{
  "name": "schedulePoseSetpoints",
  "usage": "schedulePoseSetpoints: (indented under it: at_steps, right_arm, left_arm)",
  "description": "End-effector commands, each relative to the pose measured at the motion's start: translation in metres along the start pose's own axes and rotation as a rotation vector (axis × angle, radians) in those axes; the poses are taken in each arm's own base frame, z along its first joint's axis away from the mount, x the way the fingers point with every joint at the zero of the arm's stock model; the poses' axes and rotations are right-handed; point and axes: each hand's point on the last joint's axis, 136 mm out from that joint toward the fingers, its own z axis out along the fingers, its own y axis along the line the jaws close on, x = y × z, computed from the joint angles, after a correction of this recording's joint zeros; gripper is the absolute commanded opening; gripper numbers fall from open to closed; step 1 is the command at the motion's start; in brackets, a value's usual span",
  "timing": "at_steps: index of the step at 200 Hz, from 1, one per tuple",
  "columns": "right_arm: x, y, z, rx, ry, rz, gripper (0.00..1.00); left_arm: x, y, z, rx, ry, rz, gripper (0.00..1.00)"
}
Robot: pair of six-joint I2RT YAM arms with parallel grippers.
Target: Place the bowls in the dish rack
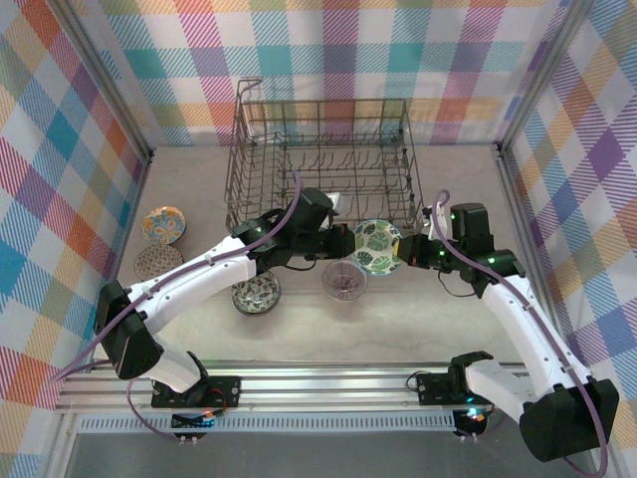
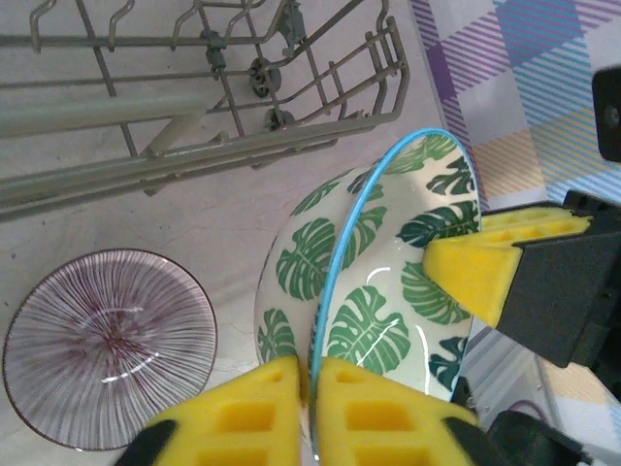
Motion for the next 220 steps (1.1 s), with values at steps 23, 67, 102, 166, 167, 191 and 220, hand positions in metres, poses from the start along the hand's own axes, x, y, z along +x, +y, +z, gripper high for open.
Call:
schedulePoseSetpoints:
  at_steps: [23, 67, 102, 166, 167, 191, 220]
  right_arm:
    - [-0.027, 0.007, -0.005, 0.033, -0.050, 0.003, 0.00]
    - [-0.041, 0.017, 0.001, 0.044, -0.050, -0.008, 0.00]
    - [-0.070, 0.012, -0.010, 0.168, -0.114, -0.031, 0.00]
    - [-0.145, -0.018, -0.021, 0.521, -0.302, -0.021, 0.00]
    - [-0.146, -0.019, -0.022, 0.530, -0.304, -0.022, 0.00]
    - [-0.156, -0.022, -0.010, 0.688, -0.314, -0.096, 0.00]
    - [-0.173, -0.023, -0.012, 0.892, -0.425, -0.189, 0.00]
  left_arm:
    - [-0.032, -0.011, -0.035, 0.026, -0.108, 0.036, 0.33]
    - [-0.044, 0.004, -0.051, 0.021, -0.143, 0.024, 0.48]
    - [-0.062, 0.029, -0.093, -0.048, -0.235, 0.043, 0.62]
    - [-0.071, 0.109, -0.169, -0.234, -0.379, -0.006, 0.75]
    - [-0.071, 0.110, -0.170, -0.236, -0.383, -0.007, 0.76]
    - [-0.070, 0.140, -0.192, -0.279, -0.443, -0.063, 0.82]
    - [-0.070, 0.171, -0.197, -0.295, -0.426, -0.140, 0.82]
